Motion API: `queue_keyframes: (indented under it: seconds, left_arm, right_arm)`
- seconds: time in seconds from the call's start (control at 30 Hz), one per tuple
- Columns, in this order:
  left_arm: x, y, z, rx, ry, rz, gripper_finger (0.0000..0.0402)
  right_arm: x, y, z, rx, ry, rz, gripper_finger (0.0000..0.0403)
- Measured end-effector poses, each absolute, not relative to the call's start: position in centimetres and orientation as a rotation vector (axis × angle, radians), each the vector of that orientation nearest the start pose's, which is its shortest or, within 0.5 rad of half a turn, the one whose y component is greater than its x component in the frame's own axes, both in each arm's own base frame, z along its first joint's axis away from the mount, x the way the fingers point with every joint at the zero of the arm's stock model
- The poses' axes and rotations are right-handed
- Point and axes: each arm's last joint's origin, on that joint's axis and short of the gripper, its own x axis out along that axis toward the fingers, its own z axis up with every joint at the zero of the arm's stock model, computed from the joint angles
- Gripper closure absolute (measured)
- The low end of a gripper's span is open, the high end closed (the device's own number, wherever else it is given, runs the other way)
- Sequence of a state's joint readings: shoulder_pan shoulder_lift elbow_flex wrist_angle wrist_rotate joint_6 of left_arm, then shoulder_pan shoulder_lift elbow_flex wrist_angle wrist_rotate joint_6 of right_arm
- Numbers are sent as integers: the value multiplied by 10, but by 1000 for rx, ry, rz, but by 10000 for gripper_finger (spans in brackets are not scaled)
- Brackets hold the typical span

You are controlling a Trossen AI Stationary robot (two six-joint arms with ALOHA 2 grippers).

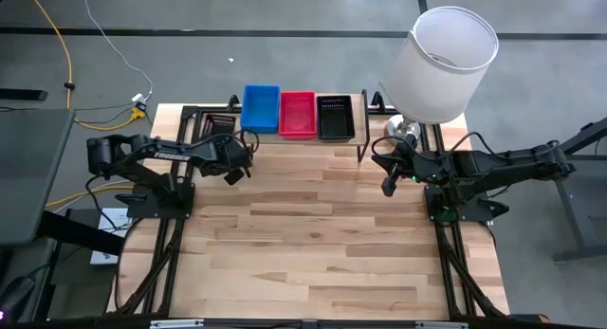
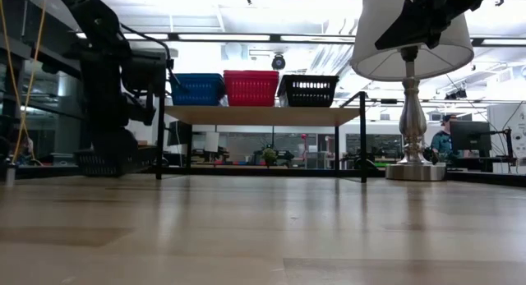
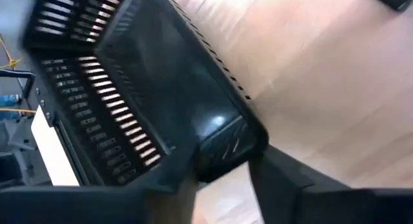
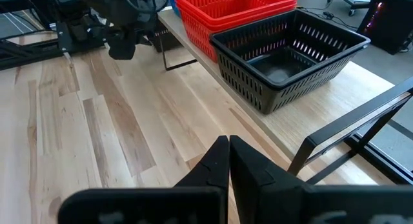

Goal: Stack baskets on shelf by color
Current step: Stack the black bin on top of the black bin on the shelf

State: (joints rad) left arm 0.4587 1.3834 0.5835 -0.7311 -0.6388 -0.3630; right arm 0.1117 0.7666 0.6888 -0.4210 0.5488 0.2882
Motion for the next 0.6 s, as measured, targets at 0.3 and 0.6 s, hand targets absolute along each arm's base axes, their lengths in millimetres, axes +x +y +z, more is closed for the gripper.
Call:
queue_keyframes:
  seconds: [0.3,0.6]
  left_arm:
    - [162,97,145,-131,1392,1131,388]
    - [180,79,182,-242,1400,1007,395]
  right_arm:
    - [161,3,283,123,408,-492,403]
    - [161,4,283,148,409,-470,403]
